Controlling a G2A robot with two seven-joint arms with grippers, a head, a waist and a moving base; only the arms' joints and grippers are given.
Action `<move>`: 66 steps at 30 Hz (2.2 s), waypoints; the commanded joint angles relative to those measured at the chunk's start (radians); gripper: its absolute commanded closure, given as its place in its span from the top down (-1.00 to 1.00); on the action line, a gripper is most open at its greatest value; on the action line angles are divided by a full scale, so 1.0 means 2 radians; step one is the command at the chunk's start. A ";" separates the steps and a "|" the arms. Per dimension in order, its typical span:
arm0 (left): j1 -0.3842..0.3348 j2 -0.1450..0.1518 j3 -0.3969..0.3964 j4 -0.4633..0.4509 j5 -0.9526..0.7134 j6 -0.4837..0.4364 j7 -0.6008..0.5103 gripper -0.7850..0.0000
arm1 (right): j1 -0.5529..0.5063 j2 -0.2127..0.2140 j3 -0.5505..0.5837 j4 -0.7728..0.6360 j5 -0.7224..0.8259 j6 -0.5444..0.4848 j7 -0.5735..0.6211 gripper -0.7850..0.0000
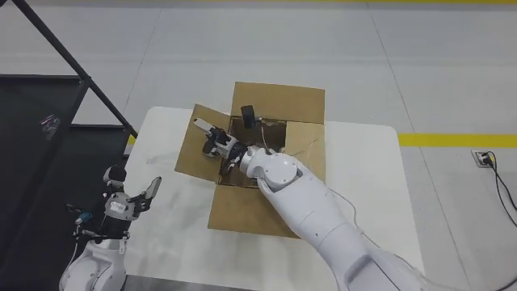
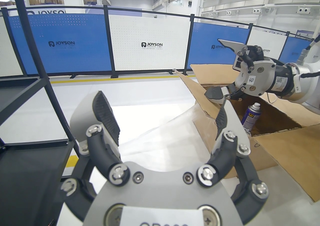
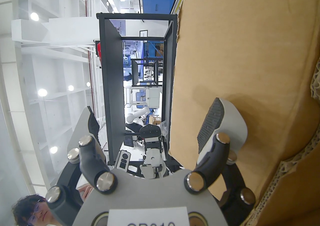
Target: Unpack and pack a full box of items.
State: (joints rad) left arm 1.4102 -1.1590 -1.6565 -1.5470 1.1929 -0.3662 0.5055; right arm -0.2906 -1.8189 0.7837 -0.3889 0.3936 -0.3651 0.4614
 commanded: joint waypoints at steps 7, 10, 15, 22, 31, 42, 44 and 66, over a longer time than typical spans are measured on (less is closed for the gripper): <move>-0.005 -0.001 0.005 0.002 0.002 -0.001 -0.004 1.00 | 0.007 -0.009 0.000 0.025 -0.016 0.000 0.007 1.00; -0.006 -0.001 0.006 0.001 0.003 -0.002 -0.004 1.00 | 0.010 -0.010 0.001 0.031 -0.021 0.000 0.012 1.00; -0.007 -0.002 0.006 -0.004 -0.003 0.001 -0.005 1.00 | 0.015 -0.011 0.005 0.039 -0.030 -0.002 0.022 1.00; 0.000 -0.001 0.004 -0.043 -0.008 -0.025 -0.002 1.00 | 0.026 0.005 0.039 0.039 -0.008 -0.063 0.061 1.00; 0.004 0.001 0.024 -0.128 -0.024 -0.087 -0.073 1.00 | 0.014 0.054 0.106 0.016 0.010 -0.168 0.094 1.00; -0.084 -0.006 0.149 -0.127 -0.029 -0.130 -0.208 1.00 | -0.084 0.132 0.233 -0.121 0.028 -0.230 0.105 1.00; -0.107 -0.009 0.175 -0.110 -0.041 -0.132 -0.228 1.00 | -0.115 0.145 0.259 -0.167 0.021 -0.223 0.099 1.00; -0.166 -0.022 0.239 -0.062 -0.080 -0.109 -0.279 1.00 | -0.241 0.178 0.353 -0.351 -0.074 -0.142 -0.014 1.00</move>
State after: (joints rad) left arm 1.0789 -1.2008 -1.1812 -1.6700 1.0454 -0.5911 -0.0576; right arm -0.7712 -1.4625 1.4900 -1.0886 0.2452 -0.6528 0.4360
